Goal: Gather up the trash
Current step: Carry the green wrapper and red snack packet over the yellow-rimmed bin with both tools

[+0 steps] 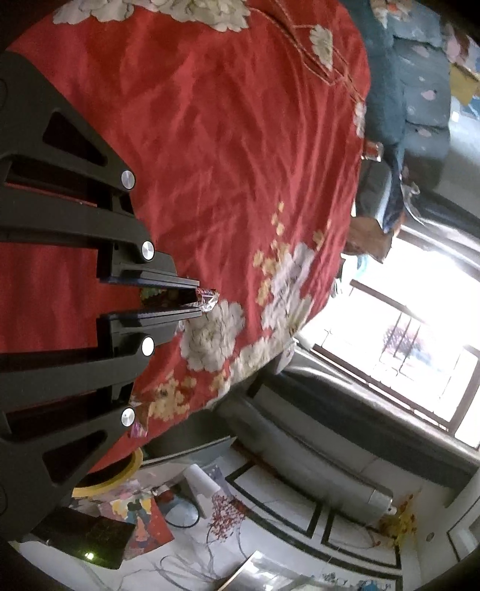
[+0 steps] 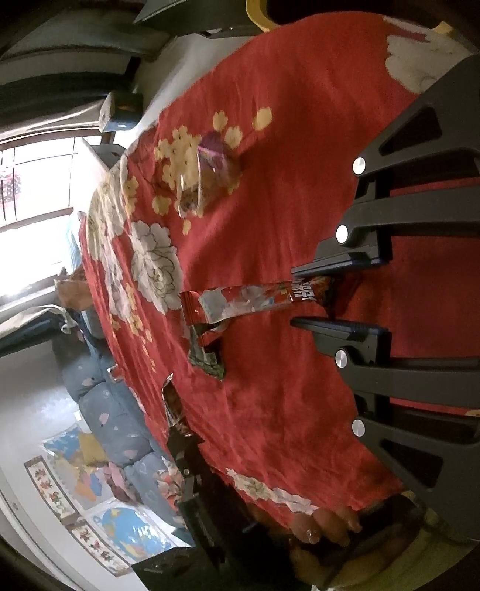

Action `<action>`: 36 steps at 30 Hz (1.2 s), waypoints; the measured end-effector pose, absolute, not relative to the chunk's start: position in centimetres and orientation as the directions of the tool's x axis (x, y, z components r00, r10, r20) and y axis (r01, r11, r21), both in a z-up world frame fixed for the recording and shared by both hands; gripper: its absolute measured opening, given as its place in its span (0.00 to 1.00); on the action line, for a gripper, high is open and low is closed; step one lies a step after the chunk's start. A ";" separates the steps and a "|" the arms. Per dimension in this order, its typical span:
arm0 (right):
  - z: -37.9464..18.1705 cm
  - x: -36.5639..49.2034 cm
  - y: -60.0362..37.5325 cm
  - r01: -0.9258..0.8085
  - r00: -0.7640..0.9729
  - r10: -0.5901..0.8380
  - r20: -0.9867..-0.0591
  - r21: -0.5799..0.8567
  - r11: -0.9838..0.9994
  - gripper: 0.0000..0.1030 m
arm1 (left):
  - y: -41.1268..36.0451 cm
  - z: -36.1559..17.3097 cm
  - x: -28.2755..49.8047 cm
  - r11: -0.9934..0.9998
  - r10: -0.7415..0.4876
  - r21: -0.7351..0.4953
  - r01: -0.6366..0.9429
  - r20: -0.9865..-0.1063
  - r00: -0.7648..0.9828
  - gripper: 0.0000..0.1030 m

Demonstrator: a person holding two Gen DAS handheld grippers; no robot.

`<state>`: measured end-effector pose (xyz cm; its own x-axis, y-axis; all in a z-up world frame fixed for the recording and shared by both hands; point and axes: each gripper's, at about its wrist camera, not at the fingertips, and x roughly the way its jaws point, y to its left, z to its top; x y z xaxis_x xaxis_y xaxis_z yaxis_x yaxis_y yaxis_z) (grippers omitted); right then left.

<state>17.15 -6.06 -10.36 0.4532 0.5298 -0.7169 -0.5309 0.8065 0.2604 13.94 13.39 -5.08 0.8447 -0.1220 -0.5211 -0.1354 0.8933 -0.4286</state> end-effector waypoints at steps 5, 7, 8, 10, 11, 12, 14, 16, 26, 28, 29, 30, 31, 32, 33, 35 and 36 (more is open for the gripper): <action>-9.2 16.9 -7.4 -0.518 0.486 0.533 -0.693 0.262 0.814 0.20 | 11.7 -4.1 13.7 0.900 -0.157 -0.428 -0.085 -0.500 0.852 0.05; -8.7 16.9 -8.1 -0.509 0.499 0.533 -0.683 0.266 0.818 0.20 | 10.9 -3.8 13.6 0.902 -0.177 -0.428 -0.062 -0.495 0.851 0.05; -8.4 16.9 -8.5 -0.505 0.506 0.534 -0.677 0.270 0.820 0.20 | 10.5 -3.7 13.6 0.904 -0.184 -0.425 -0.051 -0.493 0.850 0.05; -7.9 16.9 -9.1 -0.495 0.520 0.533 -0.668 0.273 0.825 0.20 | 9.5 -3.5 13.5 0.907 -0.199 -0.419 -0.029 -0.489 0.849 0.05; -7.7 17.0 -9.5 -0.490 0.526 0.533 -0.663 0.276 0.827 0.20 | 9.2 -3.4 13.5 0.908 -0.205 -0.419 -0.020 -0.487 0.849 0.05; -7.4 17.0 -10.0 -0.483 0.534 0.532 -0.657 0.280 0.830 0.20 | 8.8 -3.3 13.5 0.909 -0.214 -0.417 -0.010 -0.485 0.848 0.05; -7.0 17.1 -10.6 -0.472 0.545 0.531 -0.649 0.286 0.834 0.20 | 8.0 -3.1 13.4 0.911 -0.229 -0.413 0.011 -0.483 0.845 0.05; -6.6 17.0 -11.3 -0.463 0.558 0.528 -0.640 0.289 0.838 0.20 | 7.3 -3.0 13.3 0.913 -0.242 -0.408 0.029 -0.482 0.842 0.05; -5.0 17.2 -14.7 -0.407 0.618 0.502 -0.605 0.301 0.863 0.20 | 4.4 -2.4 12.9 0.919 -0.281 -0.383 0.092 -0.474 0.834 0.05; -4.8 17.3 -15.5 -0.395 0.628 0.497 -0.599 0.305 0.867 0.20 | 3.7 -2.2 12.9 0.919 -0.292 -0.379 0.107 -0.472 0.832 0.05; -4.7 17.3 -15.8 -0.388 0.633 0.493 -0.596 0.307 0.869 0.20 | 3.5 -2.2 12.8 0.919 -0.296 -0.378 0.113 -0.472 0.831 0.05; -4.6 17.4 -16.3 -0.379 0.640 0.489 -0.593 0.309 0.872 0.20 | 3.1 -2.1 12.8 0.919 -0.302 -0.376 0.121 -0.471 0.829 0.05; -4.6 17.4 -16.6 -0.374 0.644 0.485 -0.591 0.310 0.874 0.20 | 2.7 -2.0 12.8 0.919 -0.308 -0.373 0.130 -0.472 0.826 0.05; -4.5 17.5 -17.0 -0.368 0.649 0.482 -0.589 0.312 0.876 0.20 | 2.4 -2.0 12.8 0.919 -0.312 -0.370 0.136 -0.472 0.825 0.05; -4.4 17.5 -17.3 -0.361 0.654 0.478 -0.587 0.313 0.878 0.20 | 2.0 -1.9 12.8 0.919 -0.319 -0.367 0.146 -0.472 0.822 0.05; -4.2 17.5 -18.1 -0.345 0.666 0.469 -0.580 0.317 0.883 0.20 | 1.0 -1.9 12.8 0.918 -0.332 -0.360 0.164 -0.475 0.815 0.05; -4.1 17.6 -18.6 -0.337 0.672 0.462 -0.578 0.317 0.887 0.20 | 0.4 -1.9 12.9 0.918 -0.340 -0.357 0.175 -0.477 0.811 0.05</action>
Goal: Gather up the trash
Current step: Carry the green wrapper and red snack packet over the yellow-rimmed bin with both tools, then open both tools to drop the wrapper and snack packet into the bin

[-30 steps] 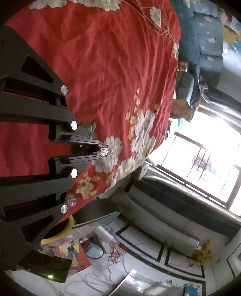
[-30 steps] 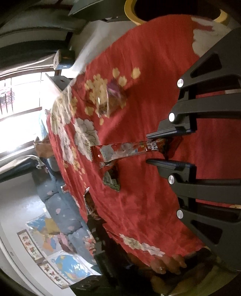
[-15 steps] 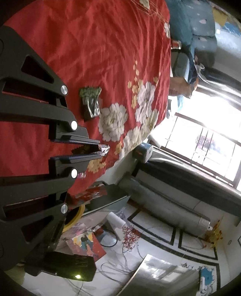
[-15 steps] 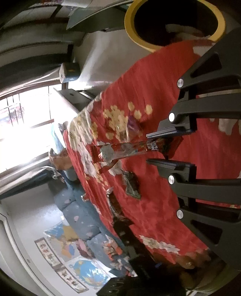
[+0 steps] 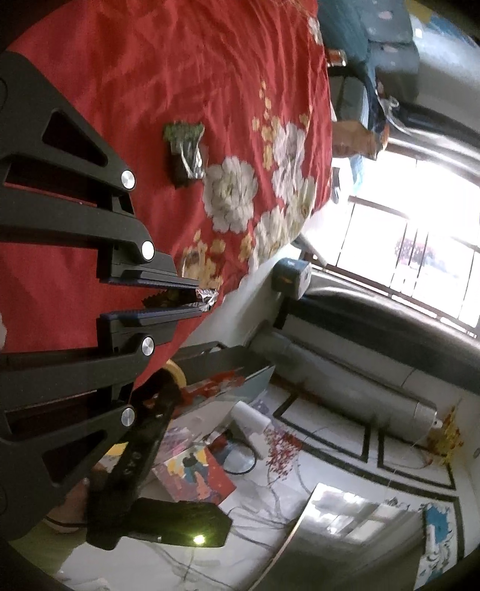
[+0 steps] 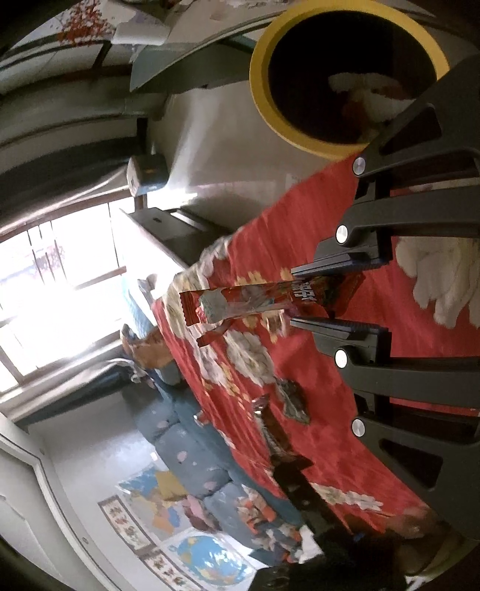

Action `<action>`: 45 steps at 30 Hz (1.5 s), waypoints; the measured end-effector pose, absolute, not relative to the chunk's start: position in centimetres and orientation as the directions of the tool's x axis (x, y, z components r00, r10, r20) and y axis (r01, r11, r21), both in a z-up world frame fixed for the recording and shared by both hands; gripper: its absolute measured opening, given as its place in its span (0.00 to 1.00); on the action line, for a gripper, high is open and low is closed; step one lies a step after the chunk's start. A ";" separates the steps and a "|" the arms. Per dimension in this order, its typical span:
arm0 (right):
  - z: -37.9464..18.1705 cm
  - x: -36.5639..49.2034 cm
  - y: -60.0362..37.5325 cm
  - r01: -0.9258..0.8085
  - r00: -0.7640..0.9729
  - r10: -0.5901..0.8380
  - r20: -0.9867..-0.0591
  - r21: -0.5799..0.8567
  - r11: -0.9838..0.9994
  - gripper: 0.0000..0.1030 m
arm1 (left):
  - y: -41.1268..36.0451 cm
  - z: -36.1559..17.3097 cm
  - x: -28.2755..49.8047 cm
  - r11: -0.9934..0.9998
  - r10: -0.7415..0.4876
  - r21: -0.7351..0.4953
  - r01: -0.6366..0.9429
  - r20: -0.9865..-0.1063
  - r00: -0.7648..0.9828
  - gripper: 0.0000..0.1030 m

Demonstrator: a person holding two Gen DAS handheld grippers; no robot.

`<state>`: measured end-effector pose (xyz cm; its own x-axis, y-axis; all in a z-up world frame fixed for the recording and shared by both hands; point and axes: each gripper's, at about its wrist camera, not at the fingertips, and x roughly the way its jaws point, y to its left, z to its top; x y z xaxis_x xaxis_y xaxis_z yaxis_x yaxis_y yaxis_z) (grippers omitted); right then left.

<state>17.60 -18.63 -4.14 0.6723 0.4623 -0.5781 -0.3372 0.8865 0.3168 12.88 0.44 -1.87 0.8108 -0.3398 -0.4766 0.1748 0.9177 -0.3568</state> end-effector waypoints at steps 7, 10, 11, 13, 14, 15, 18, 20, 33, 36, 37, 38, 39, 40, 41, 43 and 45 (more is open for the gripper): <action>-4.2 17.7 -21.9 -0.279 0.709 0.411 -0.573 0.307 0.910 0.20 | -4.0 -2.0 13.5 0.908 -0.399 -0.325 0.263 -0.488 0.776 0.05; -4.4 17.8 -23.6 -0.245 0.722 0.384 -0.576 0.306 0.920 0.20 | -6.1 -2.2 13.7 0.901 -0.424 -0.312 0.300 -0.495 0.759 0.05; -4.5 17.9 -24.1 -0.235 0.725 0.376 -0.577 0.306 0.922 0.20 | -6.7 -2.2 13.7 0.899 -0.430 -0.309 0.310 -0.498 0.753 0.05; -4.7 18.0 -25.2 -0.213 0.729 0.360 -0.582 0.307 0.928 0.20 | -8.1 -2.5 14.1 0.890 -0.452 -0.309 0.335 -0.507 0.734 0.05; -4.9 18.1 -25.7 -0.203 0.731 0.352 -0.585 0.307 0.930 0.20 | -8.7 -2.6 14.2 0.886 -0.460 -0.310 0.344 -0.511 0.726 0.05; -5.0 18.2 -26.4 -0.189 0.733 0.342 -0.588 0.306 0.933 0.20 | -9.4 -2.8 14.4 0.882 -0.470 -0.312 0.354 -0.518 0.715 0.05; -5.6 18.3 -28.0 -0.156 0.734 0.317 -0.601 0.306 0.939 0.20 | -11.4 -3.3 14.6 0.872 -0.490 -0.303 0.385 -0.529 0.693 0.05; -5.9 18.4 -29.2 -0.137 0.735 0.303 -0.606 0.306 0.942 0.20 | -12.4 -3.5 14.7 0.867 -0.498 -0.296 0.400 -0.535 0.683 0.05; -8.8 19.4 -36.6 0.016 0.721 0.212 -0.660 0.321 0.947 0.21 | -18.3 -5.4 16.6 0.845 -0.519 -0.249 0.473 -0.592 0.616 0.05; -9.4 19.5 -37.8 0.038 0.714 0.200 -0.671 0.322 0.946 0.22 | -19.4 -5.8 17.0 0.839 -0.524 -0.241 0.488 -0.601 0.603 0.05; -9.7 19.5 -38.2 0.045 0.708 0.198 -0.678 0.323 0.945 0.22 | -19.8 -6.0 17.1 0.837 -0.525 -0.238 0.493 -0.605 0.599 0.05; -9.9 19.5 -38.6 0.055 0.705 0.192 -0.683 0.322 0.945 0.22 | -20.2 -6.0 17.2 0.836 -0.524 -0.234 0.497 -0.609 0.595 0.05; -10.2 19.5 -38.9 0.063 0.701 0.190 -0.688 0.324 0.944 0.22 | -20.5 -6.2 17.3 0.834 -0.525 -0.231 0.501 -0.613 0.590 0.05; -10.4 19.6 -39.1 0.068 0.696 0.191 -0.692 0.328 0.942 0.22 | -20.9 -6.3 17.4 0.831 -0.527 -0.229 0.507 -0.617 0.585 0.05; -10.6 19.6 -39.4 0.077 0.693 0.187 -0.696 0.330 0.941 0.22 | -21.2 -6.4 17.6 0.828 -0.528 -0.226 0.513 -0.620 0.580 0.05; -10.9 19.6 -40.0 0.090 0.687 0.186 -0.702 0.336 0.938 0.23 | -22.0 -6.8 18.0 0.823 -0.530 -0.219 0.524 -0.628 0.570 0.05; -11.1 19.6 -40.5 0.105 0.686 0.179 -0.706 0.339 0.935 0.26 | -22.8 -7.1 18.4 0.818 -0.532 -0.215 0.534 -0.634 0.561 0.06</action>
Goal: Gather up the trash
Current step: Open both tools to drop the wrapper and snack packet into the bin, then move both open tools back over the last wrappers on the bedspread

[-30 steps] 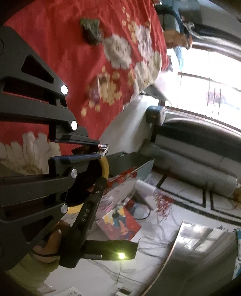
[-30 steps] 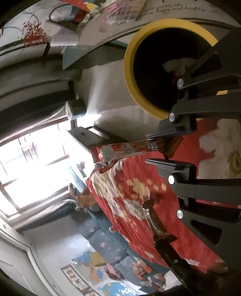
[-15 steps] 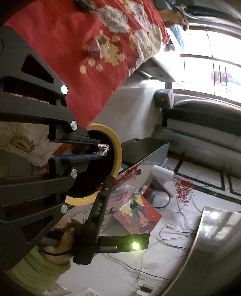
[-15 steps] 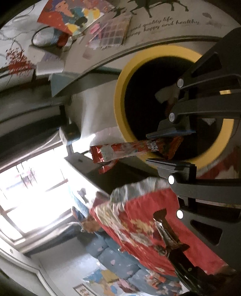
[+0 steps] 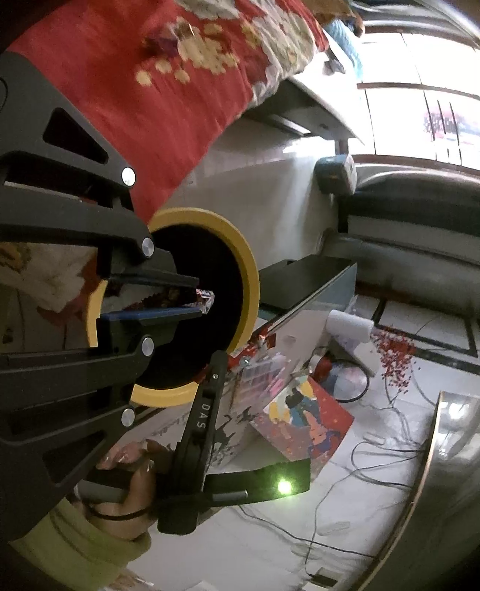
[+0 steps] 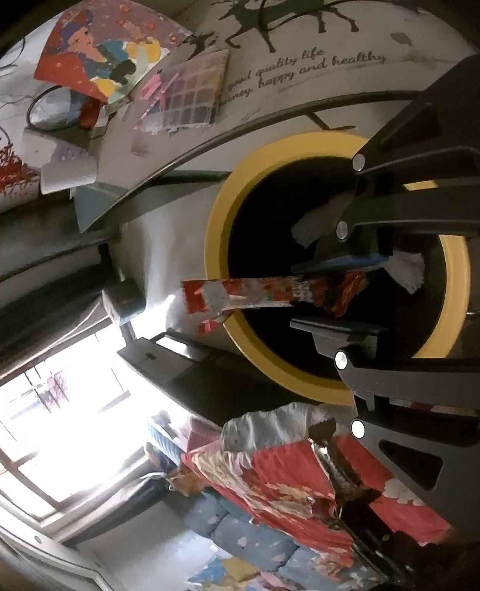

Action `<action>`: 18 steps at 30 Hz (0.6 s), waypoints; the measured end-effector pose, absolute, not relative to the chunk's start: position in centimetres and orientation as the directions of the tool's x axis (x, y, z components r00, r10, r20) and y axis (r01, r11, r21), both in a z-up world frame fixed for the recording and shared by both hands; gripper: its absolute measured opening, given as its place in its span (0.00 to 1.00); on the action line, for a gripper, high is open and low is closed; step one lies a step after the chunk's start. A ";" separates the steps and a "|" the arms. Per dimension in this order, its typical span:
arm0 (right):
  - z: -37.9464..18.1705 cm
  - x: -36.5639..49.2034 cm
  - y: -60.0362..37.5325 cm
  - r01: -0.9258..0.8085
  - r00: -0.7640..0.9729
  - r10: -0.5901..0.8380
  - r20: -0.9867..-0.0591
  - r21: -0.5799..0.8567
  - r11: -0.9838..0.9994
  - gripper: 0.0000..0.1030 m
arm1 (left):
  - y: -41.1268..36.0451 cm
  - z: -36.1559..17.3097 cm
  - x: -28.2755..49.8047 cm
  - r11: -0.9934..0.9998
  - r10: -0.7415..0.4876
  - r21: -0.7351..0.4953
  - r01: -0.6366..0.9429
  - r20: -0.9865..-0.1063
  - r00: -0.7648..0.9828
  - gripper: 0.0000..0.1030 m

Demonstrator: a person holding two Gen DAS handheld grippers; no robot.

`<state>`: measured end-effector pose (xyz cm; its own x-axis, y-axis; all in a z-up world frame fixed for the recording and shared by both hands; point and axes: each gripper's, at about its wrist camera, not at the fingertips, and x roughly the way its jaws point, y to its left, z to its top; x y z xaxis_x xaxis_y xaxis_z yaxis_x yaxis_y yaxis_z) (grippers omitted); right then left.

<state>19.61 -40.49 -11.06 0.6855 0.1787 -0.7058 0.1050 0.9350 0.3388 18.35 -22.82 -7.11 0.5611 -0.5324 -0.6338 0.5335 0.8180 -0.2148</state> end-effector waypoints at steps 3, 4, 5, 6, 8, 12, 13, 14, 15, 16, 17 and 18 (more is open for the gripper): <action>-11.1 19.7 -41.5 0.133 0.686 0.169 -0.707 0.351 0.927 0.33 | -24.0 -7.6 19.0 0.813 -0.530 -0.203 0.546 -0.647 0.548 0.11; -11.2 19.7 -41.8 0.140 0.686 0.166 -0.708 0.353 0.925 0.36 | -24.3 -7.7 19.2 0.815 -0.524 -0.197 0.545 -0.650 0.550 0.14; -11.2 19.7 -42.1 0.147 0.687 0.163 -0.708 0.355 0.923 0.37 | -24.4 -7.8 19.4 0.818 -0.521 -0.195 0.542 -0.651 0.552 0.27; -11.2 19.6 -42.3 0.152 0.689 0.160 -0.707 0.357 0.922 0.41 | -24.5 -7.8 19.7 0.818 -0.523 -0.201 0.539 -0.651 0.550 0.38; -11.1 19.5 -42.8 0.161 0.695 0.155 -0.702 0.362 0.918 0.48 | -24.2 -7.8 20.0 0.816 -0.532 -0.217 0.535 -0.643 0.551 0.49; -10.8 19.4 -42.9 0.163 0.706 0.144 -0.693 0.357 0.920 0.54 | -22.6 -7.6 20.2 0.837 -0.521 -0.240 0.491 -0.624 0.583 0.73; -10.7 19.3 -42.8 0.156 0.714 0.148 -0.684 0.361 0.920 0.55 | -22.1 -7.5 20.3 0.844 -0.514 -0.242 0.479 -0.619 0.593 0.74; -10.5 19.2 -42.5 0.148 0.721 0.148 -0.677 0.359 0.921 0.56 | -21.9 -7.4 20.3 0.849 -0.508 -0.242 0.469 -0.617 0.601 0.78; -10.3 19.2 -42.2 0.141 0.725 0.148 -0.673 0.355 0.924 0.58 | -21.4 -7.2 20.3 0.855 -0.501 -0.243 0.458 -0.615 0.609 0.80; -10.1 19.2 -41.8 0.130 0.730 0.150 -0.667 0.351 0.927 0.58 | -20.9 -7.1 20.3 0.861 -0.494 -0.244 0.447 -0.611 0.618 0.80; -9.8 19.1 -41.4 0.119 0.737 0.154 -0.658 0.350 0.929 0.59 | -20.6 -7.0 20.3 0.864 -0.490 -0.244 0.440 -0.609 0.624 0.82; -9.5 19.0 -40.9 0.104 0.744 0.161 -0.648 0.351 0.931 0.60 | -20.1 -6.7 20.3 0.869 -0.483 -0.244 0.429 -0.603 0.635 0.83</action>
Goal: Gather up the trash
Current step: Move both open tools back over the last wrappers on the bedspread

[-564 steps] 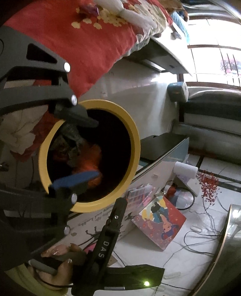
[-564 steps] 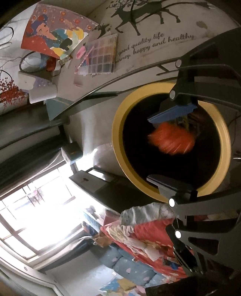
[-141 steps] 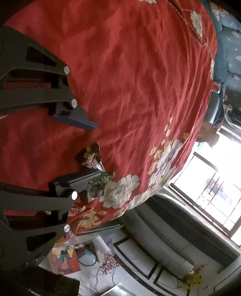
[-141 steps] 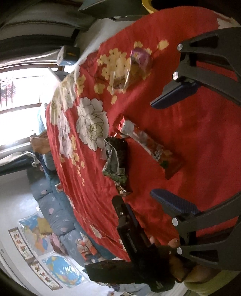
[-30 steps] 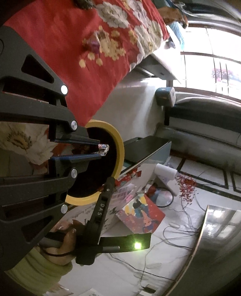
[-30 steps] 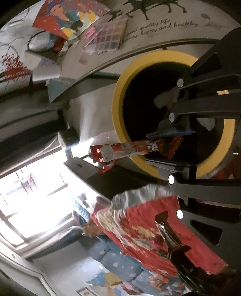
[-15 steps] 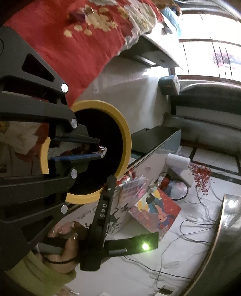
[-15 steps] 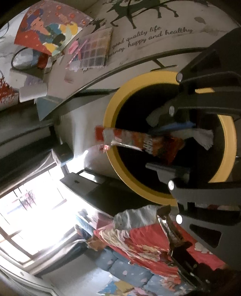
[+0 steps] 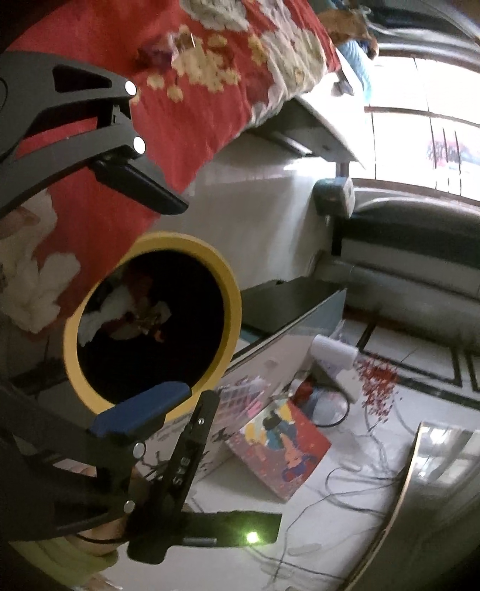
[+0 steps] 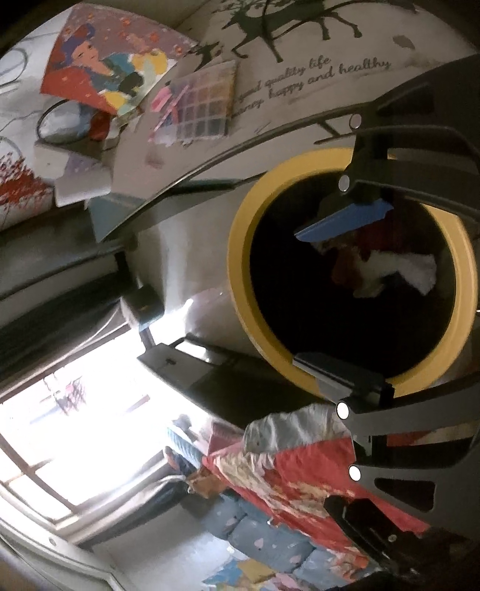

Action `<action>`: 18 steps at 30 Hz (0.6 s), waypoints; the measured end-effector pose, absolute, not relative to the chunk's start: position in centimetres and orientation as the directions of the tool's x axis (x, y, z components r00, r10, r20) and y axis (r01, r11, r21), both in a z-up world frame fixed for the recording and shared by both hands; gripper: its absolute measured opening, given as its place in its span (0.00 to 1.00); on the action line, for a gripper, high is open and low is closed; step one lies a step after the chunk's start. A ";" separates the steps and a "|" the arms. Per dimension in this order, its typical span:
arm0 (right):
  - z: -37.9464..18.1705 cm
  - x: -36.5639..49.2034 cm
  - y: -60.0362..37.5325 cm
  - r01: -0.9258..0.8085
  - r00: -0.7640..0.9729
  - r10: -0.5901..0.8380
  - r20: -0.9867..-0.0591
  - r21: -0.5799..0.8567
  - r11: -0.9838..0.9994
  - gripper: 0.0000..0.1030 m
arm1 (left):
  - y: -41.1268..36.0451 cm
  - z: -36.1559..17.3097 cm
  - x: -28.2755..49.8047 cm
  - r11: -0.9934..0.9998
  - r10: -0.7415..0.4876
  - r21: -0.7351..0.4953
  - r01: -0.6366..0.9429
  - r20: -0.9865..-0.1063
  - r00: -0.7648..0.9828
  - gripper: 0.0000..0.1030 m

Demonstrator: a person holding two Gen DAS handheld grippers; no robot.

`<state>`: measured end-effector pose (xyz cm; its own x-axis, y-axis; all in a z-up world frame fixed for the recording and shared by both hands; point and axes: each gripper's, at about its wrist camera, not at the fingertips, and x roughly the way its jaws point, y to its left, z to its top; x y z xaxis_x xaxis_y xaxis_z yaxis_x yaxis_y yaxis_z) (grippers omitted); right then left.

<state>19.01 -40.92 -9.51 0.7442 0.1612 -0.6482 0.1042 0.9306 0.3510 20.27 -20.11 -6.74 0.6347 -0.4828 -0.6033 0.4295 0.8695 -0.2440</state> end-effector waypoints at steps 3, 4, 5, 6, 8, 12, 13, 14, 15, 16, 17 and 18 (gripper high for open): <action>-8.7 18.9 -39.6 0.072 0.758 0.176 -0.628 0.348 0.935 0.61 | -18.8 -6.1 20.0 0.882 -0.465 -0.241 0.406 -0.584 0.665 0.84; -8.3 18.8 -38.9 0.053 0.762 0.187 -0.620 0.347 0.936 0.61 | -18.4 -6.0 19.9 0.885 -0.461 -0.240 0.400 -0.580 0.672 0.85; -8.0 18.8 -38.3 0.037 0.765 0.194 -0.614 0.343 0.938 0.62 | -17.9 -5.8 19.8 0.890 -0.452 -0.238 0.389 -0.574 0.683 0.85; -7.8 18.8 -37.8 0.025 0.766 0.202 -0.610 0.342 0.939 0.62 | -17.6 -5.6 19.7 0.893 -0.446 -0.235 0.383 -0.570 0.690 0.85; -7.1 18.6 -36.4 -0.012 0.770 0.221 -0.598 0.333 0.943 0.64 | -16.9 -5.3 19.5 0.901 -0.431 -0.230 0.367 -0.561 0.707 0.85; -6.3 18.3 -34.0 -0.068 0.773 0.251 -0.583 0.317 0.946 0.65 | -15.2 -4.8 19.0 0.915 -0.403 -0.229 0.332 -0.544 0.736 0.85; -6.1 18.4 -33.5 -0.081 0.771 0.259 -0.581 0.314 0.946 0.65 | -14.9 -4.6 18.9 0.920 -0.393 -0.229 0.320 -0.540 0.744 0.85; -6.0 18.3 -33.0 -0.093 0.770 0.266 -0.579 0.310 0.946 0.65 | -14.4 -4.5 18.8 0.922 -0.387 -0.229 0.312 -0.536 0.750 0.85; -5.9 18.3 -32.6 -0.101 0.770 0.270 -0.578 0.307 0.946 0.65 | -13.8 -4.4 18.7 0.926 -0.376 -0.230 0.298 -0.529 0.761 0.87; -5.7 18.3 -31.9 -0.116 0.768 0.277 -0.578 0.301 0.947 0.66 | -13.3 -4.3 18.6 0.929 -0.369 -0.231 0.289 -0.525 0.767 0.88; -5.6 18.2 -31.4 -0.126 0.767 0.283 -0.576 0.297 0.946 0.66 | -12.7 -4.1 18.4 0.933 -0.358 -0.232 0.275 -0.519 0.776 0.89; -5.6 18.1 -31.1 -0.132 0.767 0.286 -0.575 0.295 0.946 0.66 | -12.1 -4.0 18.4 0.936 -0.348 -0.232 0.263 -0.515 0.784 0.89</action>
